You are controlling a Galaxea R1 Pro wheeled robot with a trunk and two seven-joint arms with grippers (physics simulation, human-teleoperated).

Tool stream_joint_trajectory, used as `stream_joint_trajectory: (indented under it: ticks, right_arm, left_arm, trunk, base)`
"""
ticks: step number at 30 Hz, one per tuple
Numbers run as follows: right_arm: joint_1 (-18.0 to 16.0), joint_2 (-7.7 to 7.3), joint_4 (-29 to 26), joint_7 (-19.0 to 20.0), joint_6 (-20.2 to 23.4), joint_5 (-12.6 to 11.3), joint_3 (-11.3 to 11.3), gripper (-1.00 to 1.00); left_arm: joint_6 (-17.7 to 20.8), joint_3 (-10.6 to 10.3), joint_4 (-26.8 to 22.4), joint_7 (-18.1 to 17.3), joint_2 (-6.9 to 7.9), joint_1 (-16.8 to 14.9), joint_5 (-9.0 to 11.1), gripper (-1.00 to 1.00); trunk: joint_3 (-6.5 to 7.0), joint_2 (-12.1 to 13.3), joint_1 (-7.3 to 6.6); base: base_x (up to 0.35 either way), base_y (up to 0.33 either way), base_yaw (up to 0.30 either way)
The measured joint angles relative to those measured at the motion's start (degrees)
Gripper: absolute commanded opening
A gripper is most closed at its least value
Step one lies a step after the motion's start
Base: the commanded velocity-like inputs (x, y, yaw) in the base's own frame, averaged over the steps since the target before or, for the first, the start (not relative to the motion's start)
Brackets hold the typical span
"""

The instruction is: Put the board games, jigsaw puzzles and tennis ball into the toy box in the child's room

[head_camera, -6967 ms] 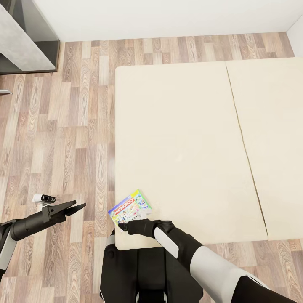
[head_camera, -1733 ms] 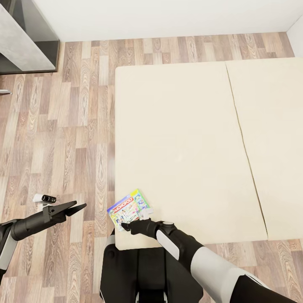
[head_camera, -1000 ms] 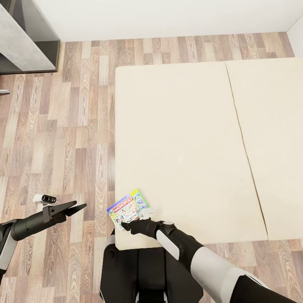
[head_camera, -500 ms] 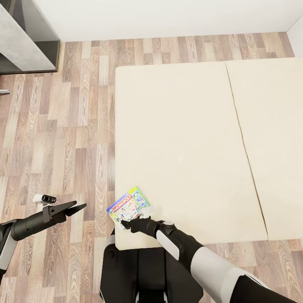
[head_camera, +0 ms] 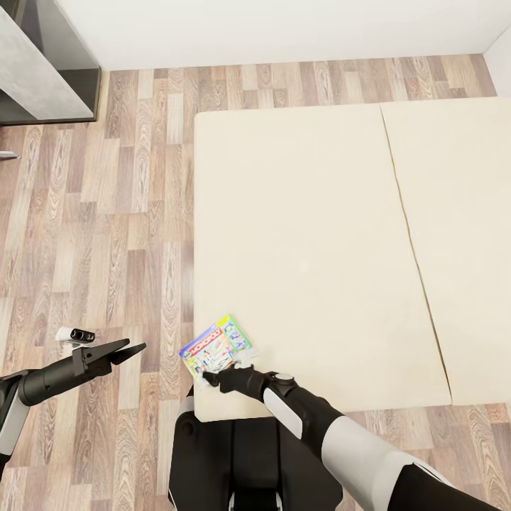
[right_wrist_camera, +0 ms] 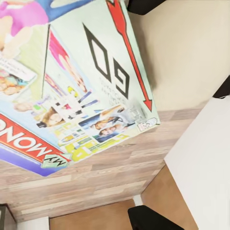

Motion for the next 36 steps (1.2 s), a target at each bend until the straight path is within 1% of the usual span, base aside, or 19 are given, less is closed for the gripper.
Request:
stream_joint_trajectory:
  ticks: [6,22,26,28,36]
  right_arm:
    - [0.0,0.00,0.0,1.3,-0.2,0.0,0.0,1.00]
    - [0.0,0.00,0.0,1.5,-0.4,0.0,-0.1,1.00]
    - [0.0,0.00,0.0,1.6,-1.8,0.0,0.0,1.00]
    - [0.0,0.00,0.0,2.3,-2.5,0.1,0.1,1.00]
    - [0.0,0.00,0.0,3.6,-3.0,0.1,0.0,1.00]
  left_arm:
    - [0.0,0.0,0.0,0.0,-0.02,0.0,0.0,1.00]
    - [0.0,0.0,0.0,0.0,-0.04,0.0,0.0,1.00]
    - [0.0,0.0,0.0,0.0,-0.04,0.0,0.0,1.00]
    - [0.0,0.0,0.0,0.0,-0.03,0.0,0.0,1.00]
    - [0.0,0.0,0.0,0.0,-0.05,0.0,0.0,1.00]
  trunk:
    - [0.00,0.0,0.00]
    - [0.00,0.0,0.00]
    - [0.00,0.0,0.00]
    - [0.00,0.0,0.00]
    - [0.00,0.0,0.00]
  base:
    - [0.000,0.000,0.000]
    - [0.000,0.000,0.000]
    - [0.000,0.000,0.000]
    - [0.000,0.000,0.000]
    - [0.000,0.000,0.000]
